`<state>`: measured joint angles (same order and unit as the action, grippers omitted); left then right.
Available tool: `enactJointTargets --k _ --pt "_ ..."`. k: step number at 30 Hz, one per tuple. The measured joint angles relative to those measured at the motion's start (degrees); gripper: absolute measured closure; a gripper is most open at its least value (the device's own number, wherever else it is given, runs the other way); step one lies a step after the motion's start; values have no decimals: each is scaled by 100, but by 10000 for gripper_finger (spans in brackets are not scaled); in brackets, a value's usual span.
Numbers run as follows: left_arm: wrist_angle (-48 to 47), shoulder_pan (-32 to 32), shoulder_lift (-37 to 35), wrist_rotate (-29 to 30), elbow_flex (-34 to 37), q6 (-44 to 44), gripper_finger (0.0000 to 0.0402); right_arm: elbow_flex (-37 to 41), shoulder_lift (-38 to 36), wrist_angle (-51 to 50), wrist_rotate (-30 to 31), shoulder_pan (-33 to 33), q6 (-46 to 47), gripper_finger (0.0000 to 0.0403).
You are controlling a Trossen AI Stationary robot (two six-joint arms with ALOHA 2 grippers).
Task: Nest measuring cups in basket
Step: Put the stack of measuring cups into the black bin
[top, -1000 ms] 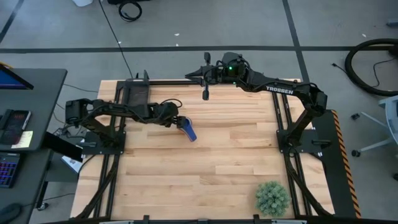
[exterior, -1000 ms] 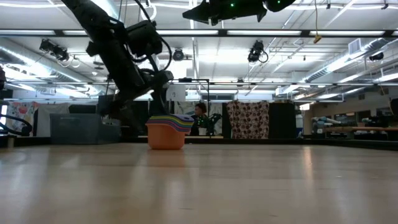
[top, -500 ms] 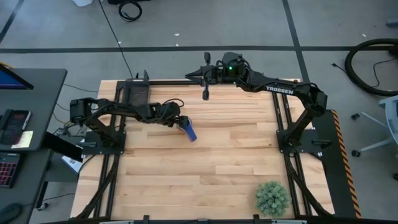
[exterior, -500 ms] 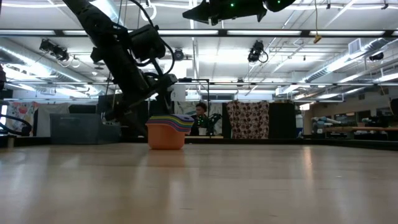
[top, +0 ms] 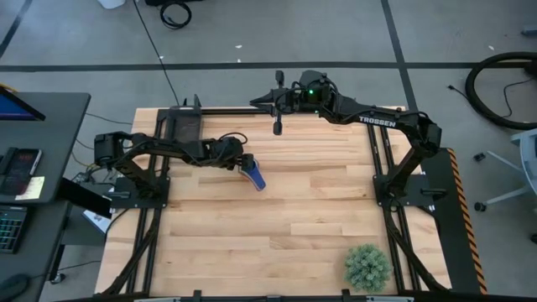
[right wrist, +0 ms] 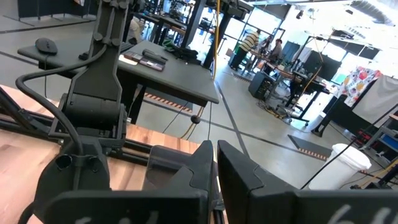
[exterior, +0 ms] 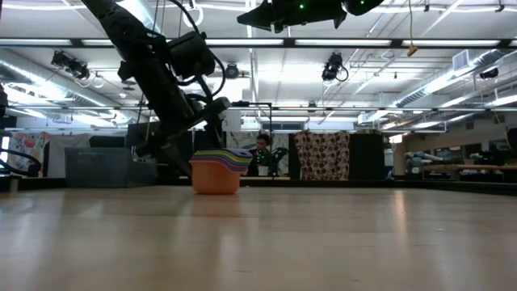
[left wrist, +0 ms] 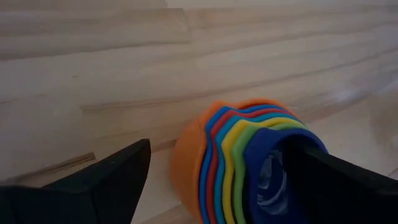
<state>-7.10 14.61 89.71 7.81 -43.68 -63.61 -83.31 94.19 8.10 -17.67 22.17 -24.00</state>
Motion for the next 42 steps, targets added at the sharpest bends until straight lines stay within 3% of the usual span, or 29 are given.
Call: enactJointTargets --k 13,31,42 --pt "40 -11 -2 -210 2 127 50 0 0 0 0 0 2 373" --pt "-1 -11 29 -358 2 -53 154 0 0 -2 0 0 0 373" --pt "120 -20 94 -402 -7 -363 248 0 0 0 0 -1 2 373"
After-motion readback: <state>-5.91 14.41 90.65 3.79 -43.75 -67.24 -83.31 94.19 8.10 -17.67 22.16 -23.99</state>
